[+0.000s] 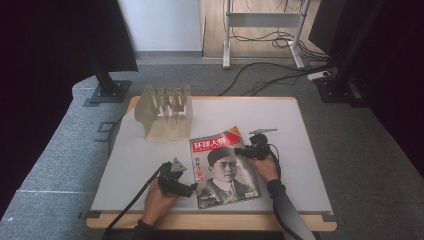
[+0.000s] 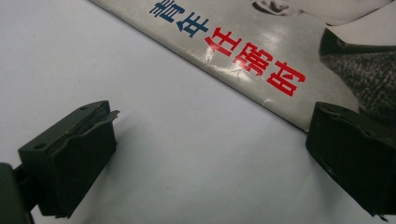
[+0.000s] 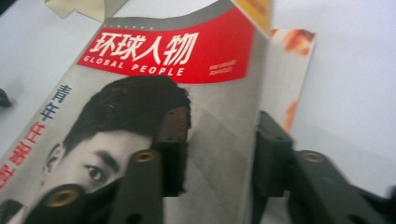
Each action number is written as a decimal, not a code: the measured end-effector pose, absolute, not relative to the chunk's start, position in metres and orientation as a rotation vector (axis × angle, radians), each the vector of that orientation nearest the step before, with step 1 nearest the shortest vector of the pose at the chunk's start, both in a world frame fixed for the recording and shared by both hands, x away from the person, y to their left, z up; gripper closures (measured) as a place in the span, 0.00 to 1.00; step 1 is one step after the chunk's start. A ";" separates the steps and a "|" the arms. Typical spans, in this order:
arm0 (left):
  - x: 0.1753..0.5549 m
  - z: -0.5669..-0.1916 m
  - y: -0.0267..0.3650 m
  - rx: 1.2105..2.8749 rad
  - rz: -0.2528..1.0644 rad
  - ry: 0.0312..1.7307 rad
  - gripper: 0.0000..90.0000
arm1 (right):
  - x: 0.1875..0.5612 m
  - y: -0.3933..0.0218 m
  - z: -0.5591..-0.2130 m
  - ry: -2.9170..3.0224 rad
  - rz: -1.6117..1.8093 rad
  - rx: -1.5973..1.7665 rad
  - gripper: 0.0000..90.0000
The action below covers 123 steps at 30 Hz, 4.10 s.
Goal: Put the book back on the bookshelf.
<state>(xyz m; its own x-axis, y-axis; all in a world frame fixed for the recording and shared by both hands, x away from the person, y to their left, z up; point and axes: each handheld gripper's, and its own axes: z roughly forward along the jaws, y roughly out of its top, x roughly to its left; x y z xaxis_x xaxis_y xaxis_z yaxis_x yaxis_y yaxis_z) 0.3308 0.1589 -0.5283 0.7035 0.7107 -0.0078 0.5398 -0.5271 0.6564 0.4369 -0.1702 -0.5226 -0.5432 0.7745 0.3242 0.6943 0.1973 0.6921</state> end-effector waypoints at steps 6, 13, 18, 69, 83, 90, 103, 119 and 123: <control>0.331 -0.528 0.159 2.265 0.344 0.948 0.01 | 0.433 -0.169 -0.512 2.384 1.231 1.347 0.94; 0.331 -0.528 0.159 2.263 0.340 0.947 0.01 | 0.427 -0.158 -0.488 2.430 1.159 1.233 0.95; 0.331 -0.528 0.161 2.273 0.332 0.927 0.02 | 0.419 -0.154 -0.471 2.429 1.193 1.160 0.96; 0.397 -0.497 0.140 2.195 -0.061 0.691 0.52 | 0.374 -0.147 -0.376 2.336 1.382 0.737 0.96; 0.399 -0.478 0.140 2.157 -0.064 0.679 0.75 | 0.370 -0.147 -0.371 2.309 1.370 0.701 0.96; 0.397 -0.468 0.143 2.128 -0.047 0.685 0.82 | 0.369 -0.151 -0.366 2.282 1.381 0.702 0.96; 0.385 -0.433 0.151 2.102 0.201 0.683 0.91 | 0.371 -0.160 -0.359 2.224 1.387 0.717 0.95; 0.364 -0.420 0.159 2.111 0.476 0.610 0.96 | 0.380 -0.173 -0.379 2.212 1.375 0.805 0.95; 0.362 -0.418 0.156 2.135 0.492 0.583 0.93 | 0.377 -0.176 -0.378 2.227 1.376 0.792 0.95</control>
